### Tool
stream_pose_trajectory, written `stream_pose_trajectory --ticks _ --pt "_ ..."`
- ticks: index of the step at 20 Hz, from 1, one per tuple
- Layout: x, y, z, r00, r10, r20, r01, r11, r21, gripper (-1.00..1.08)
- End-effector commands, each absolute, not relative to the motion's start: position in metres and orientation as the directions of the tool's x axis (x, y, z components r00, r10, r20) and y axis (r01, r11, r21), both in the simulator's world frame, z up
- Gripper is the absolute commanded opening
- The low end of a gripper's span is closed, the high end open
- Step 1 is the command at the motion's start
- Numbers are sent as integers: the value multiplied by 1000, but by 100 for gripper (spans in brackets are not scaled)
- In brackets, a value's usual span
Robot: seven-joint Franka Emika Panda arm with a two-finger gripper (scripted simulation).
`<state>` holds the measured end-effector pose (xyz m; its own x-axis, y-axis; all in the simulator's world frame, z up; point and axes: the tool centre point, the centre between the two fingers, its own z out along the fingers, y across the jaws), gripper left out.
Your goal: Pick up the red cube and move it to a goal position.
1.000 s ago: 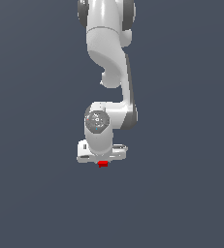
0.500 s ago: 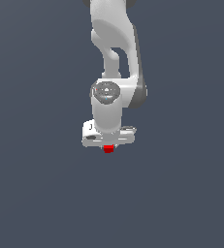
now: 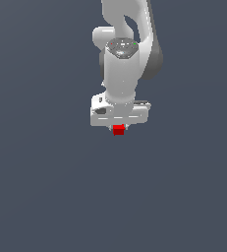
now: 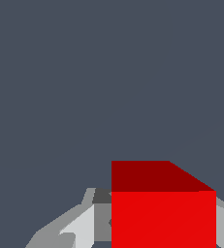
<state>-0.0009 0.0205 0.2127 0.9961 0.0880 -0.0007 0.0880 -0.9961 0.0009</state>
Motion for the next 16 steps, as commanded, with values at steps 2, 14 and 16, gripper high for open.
stream_pose_trajectory --ticks 2,14,16 --pt "-16 32 243 996 88 0 88 -996 1 -100" --pt "-44 55 307 996 88 0 88 -996 1 -100" --pt "-45 57 311 996 88 0 88 -996 1 -100"
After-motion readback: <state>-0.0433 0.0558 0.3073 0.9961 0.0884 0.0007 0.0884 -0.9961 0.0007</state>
